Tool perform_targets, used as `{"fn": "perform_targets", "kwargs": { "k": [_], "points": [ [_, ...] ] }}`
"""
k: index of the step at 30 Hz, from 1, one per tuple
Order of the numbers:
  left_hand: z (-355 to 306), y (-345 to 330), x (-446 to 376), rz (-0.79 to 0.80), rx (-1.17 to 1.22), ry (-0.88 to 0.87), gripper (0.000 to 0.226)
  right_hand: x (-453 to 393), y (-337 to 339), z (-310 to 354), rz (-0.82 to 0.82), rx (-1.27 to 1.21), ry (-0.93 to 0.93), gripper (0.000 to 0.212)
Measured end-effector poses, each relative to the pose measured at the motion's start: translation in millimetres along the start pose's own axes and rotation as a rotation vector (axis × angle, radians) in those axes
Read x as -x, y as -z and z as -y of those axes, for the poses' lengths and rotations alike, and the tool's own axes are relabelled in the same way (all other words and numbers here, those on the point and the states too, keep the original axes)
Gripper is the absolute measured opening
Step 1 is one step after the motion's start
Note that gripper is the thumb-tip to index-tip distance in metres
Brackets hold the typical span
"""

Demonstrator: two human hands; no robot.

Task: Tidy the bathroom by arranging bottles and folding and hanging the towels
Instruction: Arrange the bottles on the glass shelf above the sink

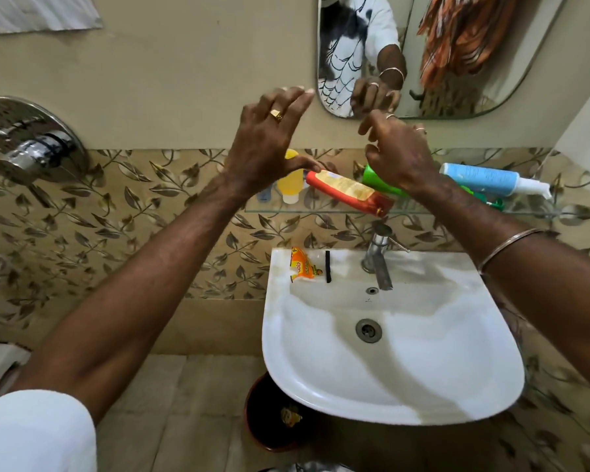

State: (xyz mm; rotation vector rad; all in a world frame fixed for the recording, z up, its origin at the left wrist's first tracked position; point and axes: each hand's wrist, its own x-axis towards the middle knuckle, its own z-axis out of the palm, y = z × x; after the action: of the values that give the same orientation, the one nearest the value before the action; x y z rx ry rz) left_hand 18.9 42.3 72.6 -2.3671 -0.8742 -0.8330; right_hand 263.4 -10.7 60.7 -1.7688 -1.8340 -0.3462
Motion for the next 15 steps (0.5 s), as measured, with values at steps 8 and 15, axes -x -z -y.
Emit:
{"fn": "perform_targets", "kwargs": {
  "k": [8, 15],
  "points": [
    [-99.3, -49.2, -8.7, 0.213, 0.15, -0.202, 0.089, 34.1, 32.0, -61.0, 0.019, 0.114, -0.19, 0.037],
    [-144.9, -71.4, -5.6, 0.353, 0.092, -0.223, 0.056, 70.9, 50.5, -110.8, 0.014, 0.151, -0.278, 0.033]
  ]
}}
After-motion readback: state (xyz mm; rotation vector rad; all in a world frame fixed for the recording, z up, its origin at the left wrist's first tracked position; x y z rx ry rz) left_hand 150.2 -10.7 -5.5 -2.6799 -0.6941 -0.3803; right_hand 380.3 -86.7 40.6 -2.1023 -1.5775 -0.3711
